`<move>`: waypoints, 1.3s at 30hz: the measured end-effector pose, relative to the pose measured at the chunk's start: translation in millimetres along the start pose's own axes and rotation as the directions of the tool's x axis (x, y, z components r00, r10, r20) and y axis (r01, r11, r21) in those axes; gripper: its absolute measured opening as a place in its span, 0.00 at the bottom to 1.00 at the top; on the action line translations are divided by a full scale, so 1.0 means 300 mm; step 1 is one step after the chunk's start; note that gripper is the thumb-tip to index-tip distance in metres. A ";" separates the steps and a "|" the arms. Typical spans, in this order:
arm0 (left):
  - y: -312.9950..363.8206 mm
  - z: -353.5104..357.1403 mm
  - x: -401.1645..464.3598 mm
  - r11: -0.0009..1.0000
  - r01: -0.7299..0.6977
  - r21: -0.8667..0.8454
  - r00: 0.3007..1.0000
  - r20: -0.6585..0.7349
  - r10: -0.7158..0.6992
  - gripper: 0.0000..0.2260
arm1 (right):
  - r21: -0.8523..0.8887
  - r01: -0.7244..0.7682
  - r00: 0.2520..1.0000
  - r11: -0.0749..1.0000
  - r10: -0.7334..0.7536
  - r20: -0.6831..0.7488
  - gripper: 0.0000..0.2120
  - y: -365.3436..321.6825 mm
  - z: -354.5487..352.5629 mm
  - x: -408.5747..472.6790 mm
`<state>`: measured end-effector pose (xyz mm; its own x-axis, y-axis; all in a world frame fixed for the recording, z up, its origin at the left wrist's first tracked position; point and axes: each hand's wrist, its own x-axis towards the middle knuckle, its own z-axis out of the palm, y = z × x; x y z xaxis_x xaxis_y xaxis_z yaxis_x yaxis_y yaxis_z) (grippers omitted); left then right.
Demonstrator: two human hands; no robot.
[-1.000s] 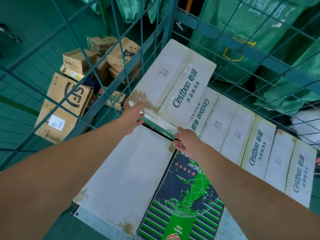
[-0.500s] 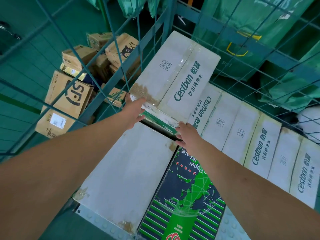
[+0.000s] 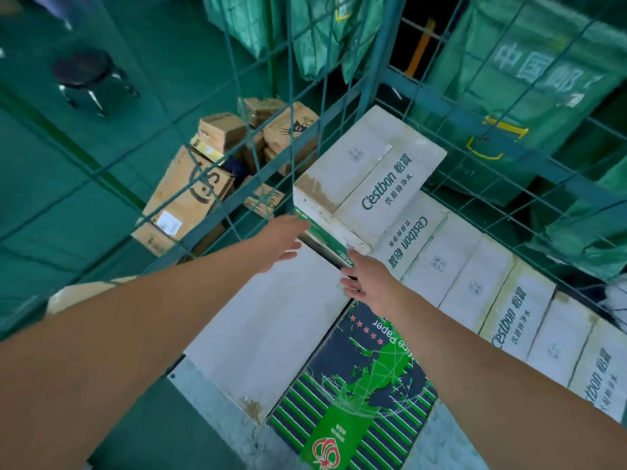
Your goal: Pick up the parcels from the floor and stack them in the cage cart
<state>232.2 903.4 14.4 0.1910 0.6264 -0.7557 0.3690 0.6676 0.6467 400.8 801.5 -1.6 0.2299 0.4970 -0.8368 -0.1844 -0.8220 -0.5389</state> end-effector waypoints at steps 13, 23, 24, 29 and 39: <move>-0.219 -0.236 -1.146 0.992 -0.105 -0.065 0.992 -0.071 0.100 0.05 | -0.302 0.288 0.917 0.909 -0.171 0.361 0.18 0.094 0.272 -1.040; -0.670 -0.581 -1.834 0.899 -0.203 -0.389 0.895 -0.446 0.009 0.09 | -0.536 0.601 0.702 0.593 -0.071 0.708 0.11 0.308 0.692 -1.628; -0.711 -0.612 -1.878 0.879 -0.215 -0.426 0.877 -0.480 -0.019 0.08 | -0.547 0.617 0.689 0.566 -0.053 0.723 0.11 0.331 0.734 -1.652; -0.989 -0.797 -2.105 0.770 -0.318 -0.553 0.777 -0.617 -0.123 0.11 | -0.586 0.672 0.644 0.453 0.034 0.765 0.06 0.464 1.019 -1.795; -1.495 -1.021 -2.481 0.548 -0.498 -0.672 0.563 -0.731 -0.386 0.13 | -0.564 0.791 0.511 0.237 0.249 0.823 0.11 0.750 1.538 -1.996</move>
<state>-354.1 260.9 318.5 -0.6995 0.3895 -0.5991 -0.5044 0.3248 0.8001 -219.1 447.3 333.3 -0.7144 0.2785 -0.6419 0.6767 0.0416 -0.7351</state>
